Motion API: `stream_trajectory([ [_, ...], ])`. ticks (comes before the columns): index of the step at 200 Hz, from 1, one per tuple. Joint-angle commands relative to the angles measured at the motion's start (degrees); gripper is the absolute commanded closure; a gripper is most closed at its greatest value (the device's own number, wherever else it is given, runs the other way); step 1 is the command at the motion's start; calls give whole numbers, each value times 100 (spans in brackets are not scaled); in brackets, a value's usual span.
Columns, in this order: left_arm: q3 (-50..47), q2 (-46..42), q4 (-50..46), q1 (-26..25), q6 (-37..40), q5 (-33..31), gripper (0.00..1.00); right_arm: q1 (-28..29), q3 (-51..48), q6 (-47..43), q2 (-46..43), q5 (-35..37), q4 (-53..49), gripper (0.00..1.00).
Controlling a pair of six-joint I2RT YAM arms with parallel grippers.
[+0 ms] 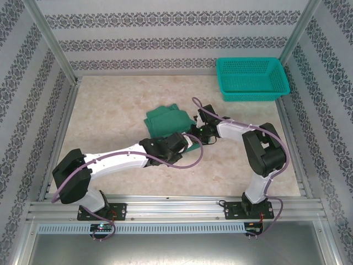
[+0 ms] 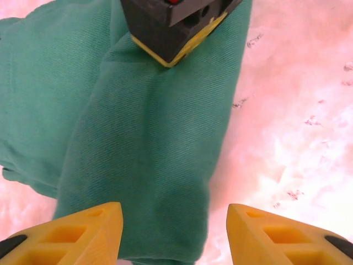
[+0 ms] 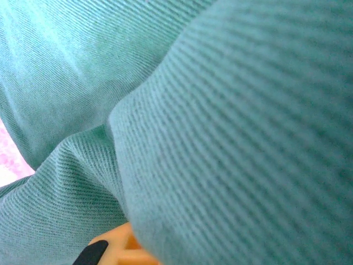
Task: Roll up the long pants
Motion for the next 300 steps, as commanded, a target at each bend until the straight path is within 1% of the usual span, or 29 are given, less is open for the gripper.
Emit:
stream_trajectory([
  [1,88,598,20,-315,605,-658,47,-192,-466,-129,73,517,-739,97],
  [14,221,944,-14,-425,834,-786,44,-224,-567,-127,3,528,-729,97],
  [20,273,1117,24,-496,913,-935,40,-228,-598,-133,-37,554,-717,97],
  [27,343,1289,51,-552,1053,-956,36,-241,-625,-135,-67,564,-712,97],
  [53,604,1622,187,-627,1299,-1010,34,-240,-651,-104,-112,523,-640,97],
  [66,725,1765,206,-607,1458,-1144,32,-244,-648,-107,-114,504,-612,97],
  [77,853,1954,213,-597,1617,-1396,32,-245,-635,-122,-100,481,-602,97],
  [91,985,2169,219,-524,1798,-1515,31,-240,-625,-132,-65,441,-582,97],
  [111,1135,2418,187,-295,1912,-1564,31,-249,-608,-148,-52,439,-581,98],
  [120,1246,2508,27,-140,1868,-1409,31,-250,-622,-159,-67,441,-584,98],
  [123,1277,2541,-4,-80,1831,-1409,28,-254,-617,-161,-74,441,-583,98],
  [127,1288,2566,2,-8,1815,-1402,27,-254,-625,-161,-87,437,-582,98],
  [135,1302,2596,-65,162,1787,-1238,26,-267,-639,-161,-102,448,-590,98],
  [168,1445,2654,-498,939,1481,-585,29,-325,-678,-175,-164,497,-623,98],
  [184,1546,2757,-701,1216,1419,-455,30,-353,-687,-168,-176,495,-620,99],
  [191,1682,2858,-855,1331,1356,-389,35,-359,-694,-157,-175,486,-596,99],
  [210,1987,3110,-1113,1526,1266,-7,57,-355,-714,-85,-143,426,-503,100],
  [217,2004,3167,-1109,1539,1278,116,71,-355,-705,-82,-131,409,-503,100],
  [219,2004,3178,-1113,1540,1292,168,81,-356,-705,-82,-131,402,-503,100],
  [222,2005,3196,-1116,1538,1298,246,88,-350,-707,-82,-131,398,-507,100],
  [224,2011,3205,-1114,1539,1294,269,95,-354,-705,-82,-131,397,-506,100],
  [226,2013,3208,-1109,1540,1287,268,100,-355,-705,-82,-138,397,-506,100],
  [241,1952,3218,-1063,1532,1271,524,100,-355,-740,-58,-196,462,-516,100],
  [269,1748,3059,-1081,1415,1161,817,100,-406,-717,-99,-281,513,-605,100],
  [289,1695,2757,-1273,1339,927,1329,100,-540,-651,-85,-417,573,-633,100],
  [300,1641,2575,-1371,1299,784,1593,100,-660,-706,-28,-708,601,-517,95],
])
